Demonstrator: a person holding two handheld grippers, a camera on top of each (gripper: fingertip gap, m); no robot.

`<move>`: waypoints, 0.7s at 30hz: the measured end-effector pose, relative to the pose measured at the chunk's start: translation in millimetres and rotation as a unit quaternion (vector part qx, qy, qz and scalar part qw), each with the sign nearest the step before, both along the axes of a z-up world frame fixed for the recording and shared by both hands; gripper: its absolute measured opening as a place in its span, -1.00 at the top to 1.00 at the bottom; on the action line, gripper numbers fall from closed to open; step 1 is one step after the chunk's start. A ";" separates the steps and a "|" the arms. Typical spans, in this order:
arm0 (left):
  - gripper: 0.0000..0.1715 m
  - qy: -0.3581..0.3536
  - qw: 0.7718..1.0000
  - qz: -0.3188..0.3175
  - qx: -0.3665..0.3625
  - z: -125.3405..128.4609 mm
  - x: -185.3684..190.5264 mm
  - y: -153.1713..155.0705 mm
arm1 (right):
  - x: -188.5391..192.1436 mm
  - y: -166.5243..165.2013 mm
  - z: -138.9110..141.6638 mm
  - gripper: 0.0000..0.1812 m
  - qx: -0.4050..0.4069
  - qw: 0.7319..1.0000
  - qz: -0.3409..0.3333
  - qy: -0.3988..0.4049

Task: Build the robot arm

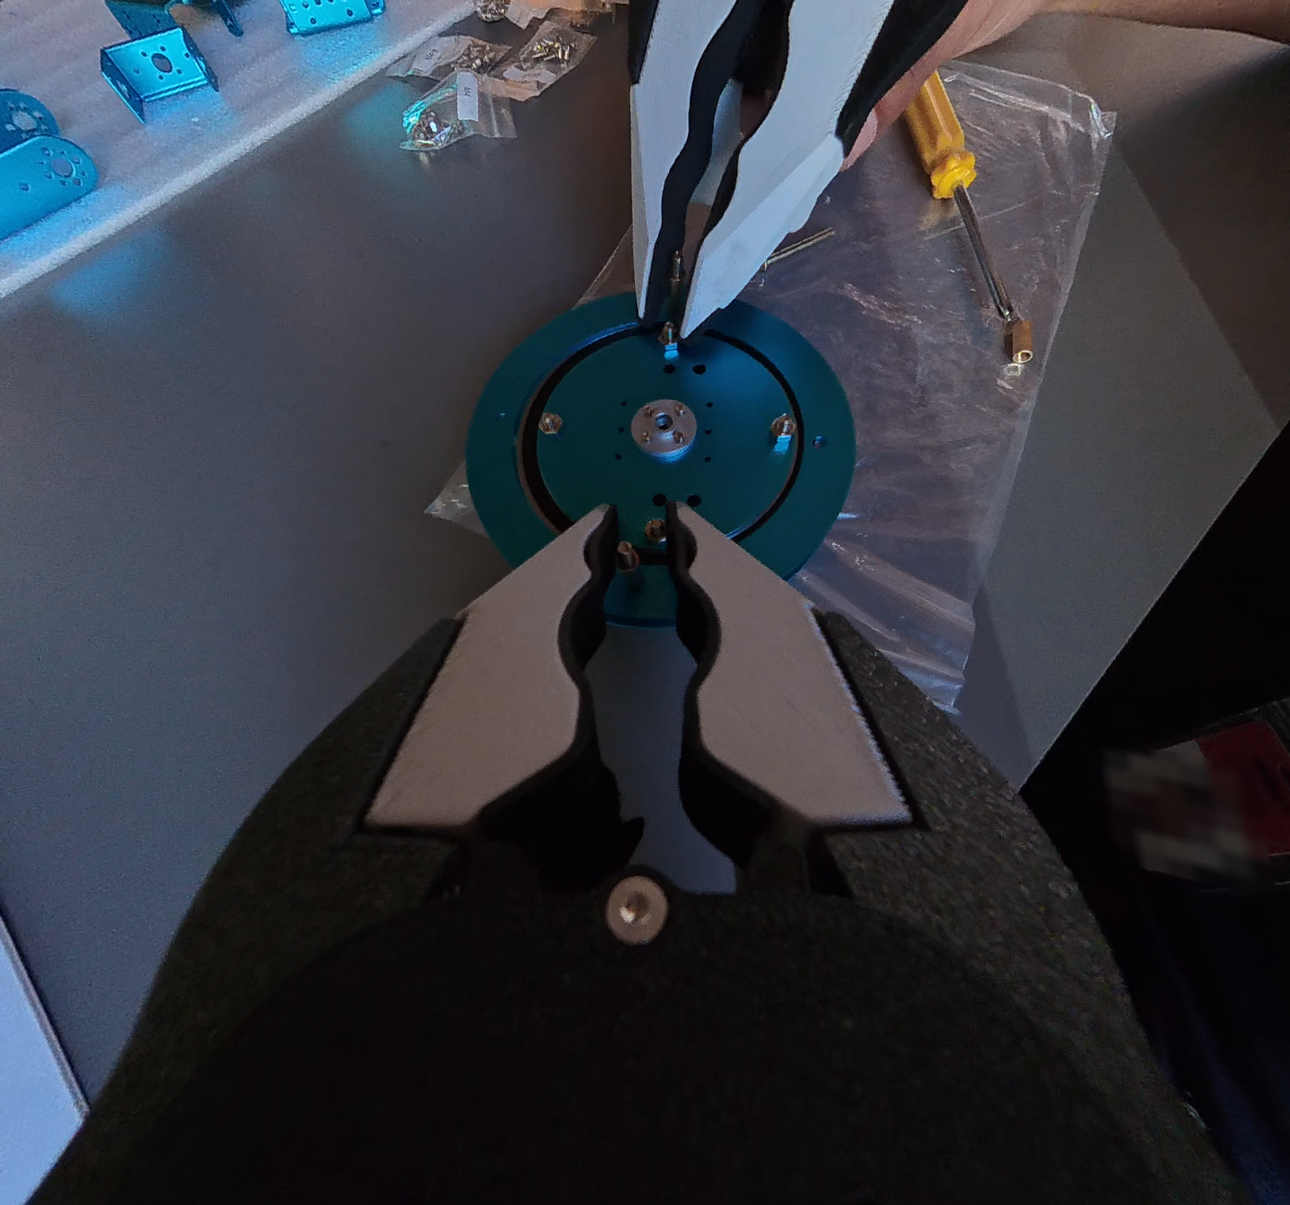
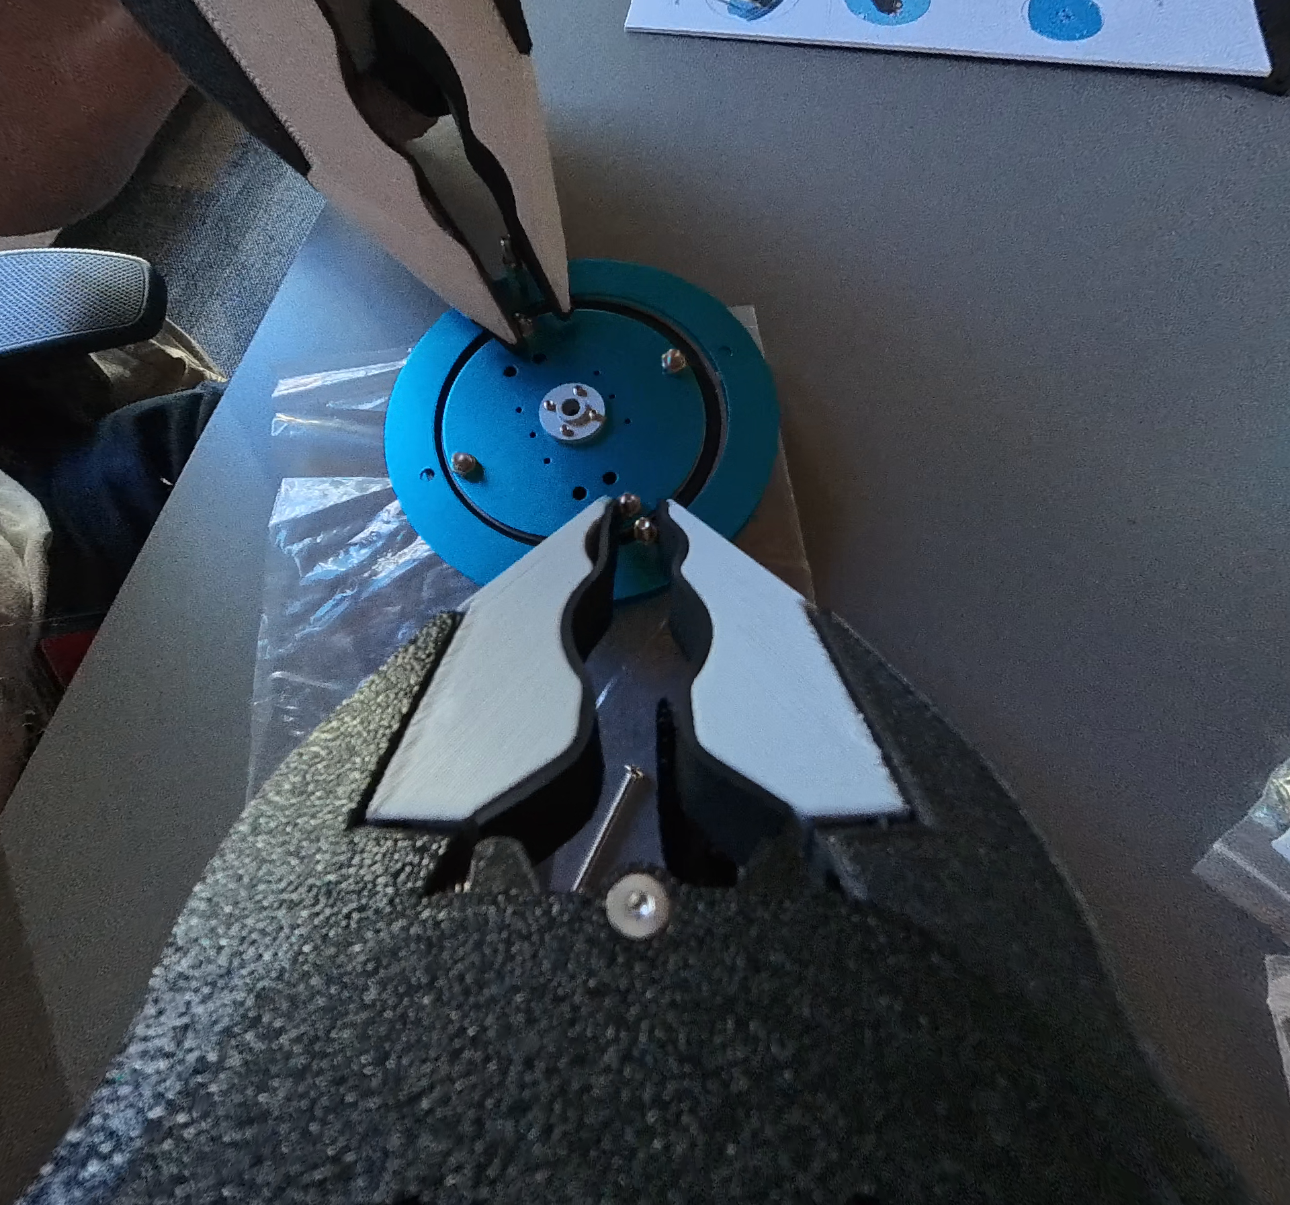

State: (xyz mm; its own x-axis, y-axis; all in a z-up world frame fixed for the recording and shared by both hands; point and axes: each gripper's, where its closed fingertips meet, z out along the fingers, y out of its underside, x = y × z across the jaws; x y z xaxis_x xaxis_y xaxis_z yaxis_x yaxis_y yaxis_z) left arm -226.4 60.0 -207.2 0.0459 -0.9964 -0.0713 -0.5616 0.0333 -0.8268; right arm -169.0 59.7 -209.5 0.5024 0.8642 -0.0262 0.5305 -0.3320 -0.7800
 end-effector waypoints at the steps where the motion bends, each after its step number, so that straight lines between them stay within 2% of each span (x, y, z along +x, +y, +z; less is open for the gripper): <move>1: 0.87 0.000 1.000 -0.001 0.002 0.1 0.2 -0.3 | -0.2 0.2 -0.2 0.89 -0.002 1.000 -0.002 0.001; 10: 0.96 -0.001 1.000 0.012 -0.004 0.5 3.9 3.6 | 2.6 -1.1 0.1 0.83 0.002 1.000 -0.001 -0.003; 21: 0.96 0.019 1.000 -0.015 0.002 2.5 14.3 -7.3 | 13.9 -8.7 3.3 0.87 0.000 1.000 -0.010 -0.025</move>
